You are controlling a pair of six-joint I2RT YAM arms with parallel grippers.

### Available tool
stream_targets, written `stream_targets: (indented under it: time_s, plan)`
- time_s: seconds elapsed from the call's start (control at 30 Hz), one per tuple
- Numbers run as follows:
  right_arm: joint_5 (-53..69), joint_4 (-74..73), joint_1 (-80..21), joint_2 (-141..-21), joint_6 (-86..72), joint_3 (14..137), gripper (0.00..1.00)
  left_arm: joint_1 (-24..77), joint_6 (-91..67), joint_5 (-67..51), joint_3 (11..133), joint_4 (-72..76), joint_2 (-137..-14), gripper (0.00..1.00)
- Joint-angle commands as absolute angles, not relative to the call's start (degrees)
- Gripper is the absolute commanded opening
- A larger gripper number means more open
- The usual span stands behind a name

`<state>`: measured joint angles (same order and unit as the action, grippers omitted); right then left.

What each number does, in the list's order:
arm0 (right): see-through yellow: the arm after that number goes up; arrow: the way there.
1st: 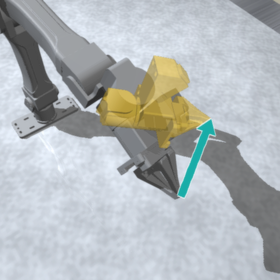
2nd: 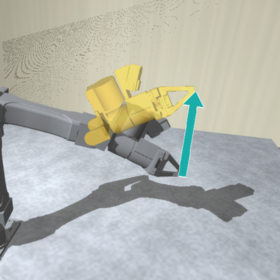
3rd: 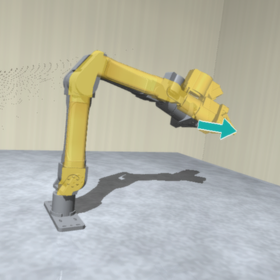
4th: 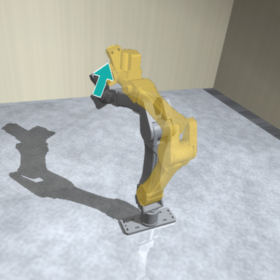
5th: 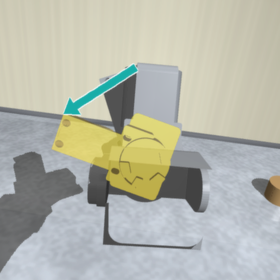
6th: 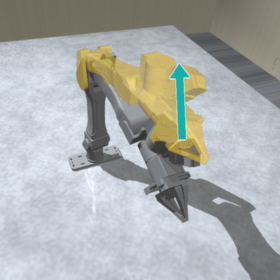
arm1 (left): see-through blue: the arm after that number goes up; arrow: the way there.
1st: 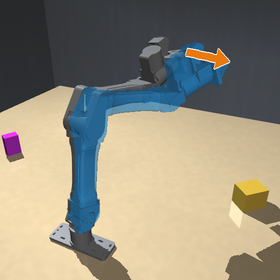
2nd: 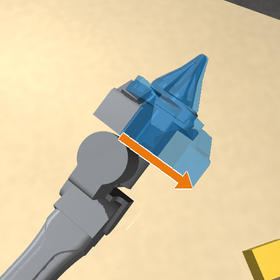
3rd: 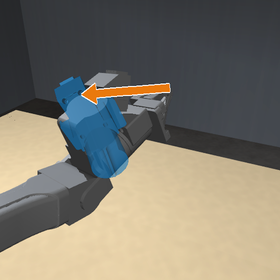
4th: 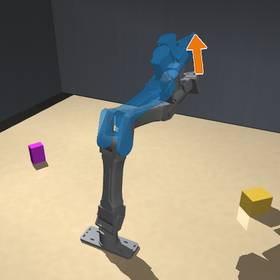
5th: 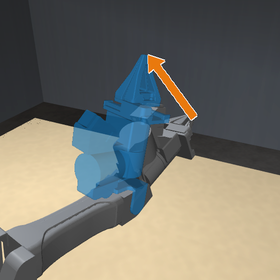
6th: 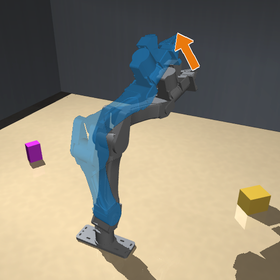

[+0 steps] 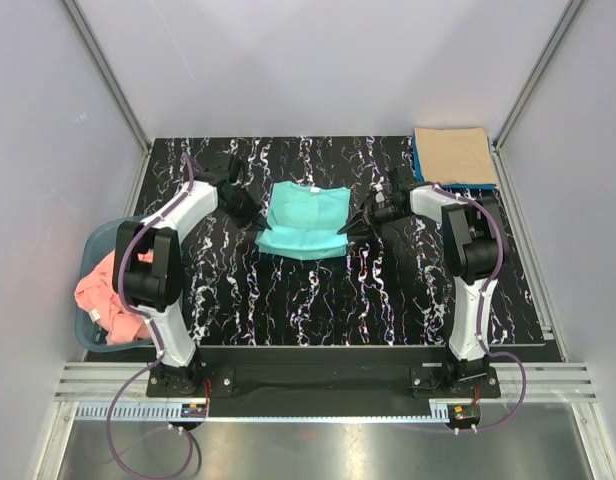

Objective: Fold and stack the t-shirts
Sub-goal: Fold the tshirt

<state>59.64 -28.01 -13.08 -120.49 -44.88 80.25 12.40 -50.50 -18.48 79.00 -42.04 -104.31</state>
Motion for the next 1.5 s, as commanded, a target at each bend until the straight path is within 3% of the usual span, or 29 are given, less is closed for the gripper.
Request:
stream_targets:
  time_s: [0.0, 0.1, 0.17, 0.2, 0.33, 0.53, 0.7, 0.8, 1.03, 1.13, 1.17, 1.33, 1.47]
  plan:
    - [60.5, -25.0, -11.7, -123.5, -49.4, 84.2, 0.07, 11.6, -51.5, -20.3, 83.7, -38.8, -106.4, 0.1]
    - [59.4, -25.8, -10.9, -126.4, -49.7, 86.6, 0.17, 11.3, -51.2, -19.8, 87.5, -39.5, -109.8, 0.15]
    - [58.8, -26.8, -10.5, -127.8, -49.0, 88.2, 0.24, 11.1, -51.2, -19.2, 88.8, -40.0, -111.8, 0.23]
    - [57.9, -28.7, -10.5, -128.1, -48.2, 89.0, 0.32, 11.0, -51.0, -18.6, 89.8, -40.3, -112.1, 0.34]
    - [55.2, -34.6, -9.6, -128.9, -43.7, 95.3, 0.48, 10.6, -49.4, -15.0, 92.6, -40.3, -112.0, 0.52]
    - [47.6, -46.5, -9.0, -129.9, -34.3, 107.4, 0.62, 10.8, -45.9, -8.5, 97.2, -44.0, -108.6, 0.75]
    - [48.6, -46.6, -8.7, -134.0, -37.3, 115.4, 0.64, 12.4, -42.4, -3.0, 92.9, -46.7, -98.1, 0.76]
    - [48.3, -44.5, -8.6, -135.3, -39.4, 118.3, 0.65, 14.7, -41.0, -6.7, 85.1, -45.8, -90.9, 0.58]
    - [48.0, -50.1, -9.6, -146.6, -35.6, 137.3, 0.59, 21.5, -49.6, -17.9, 64.7, -34.0, -81.7, 0.48]
    - [45.9, -48.7, -10.6, -148.0, -34.9, 138.4, 0.52, 24.1, -50.8, -17.2, 63.6, -33.4, -81.7, 0.47]
    - [44.1, -47.9, -11.8, -148.3, -33.9, 138.3, 0.42, 25.0, -51.1, -16.2, 63.7, -34.1, -81.5, 0.47]
    - [35.3, -46.8, -15.0, -149.1, -31.5, 137.9, 0.29, 25.8, -52.7, -15.7, 61.8, -34.2, -79.4, 0.48]
    - [24.8, -45.5, -16.3, -148.3, -30.2, 134.2, 0.28, 25.8, -51.6, -14.2, 61.3, -38.0, -76.7, 0.48]
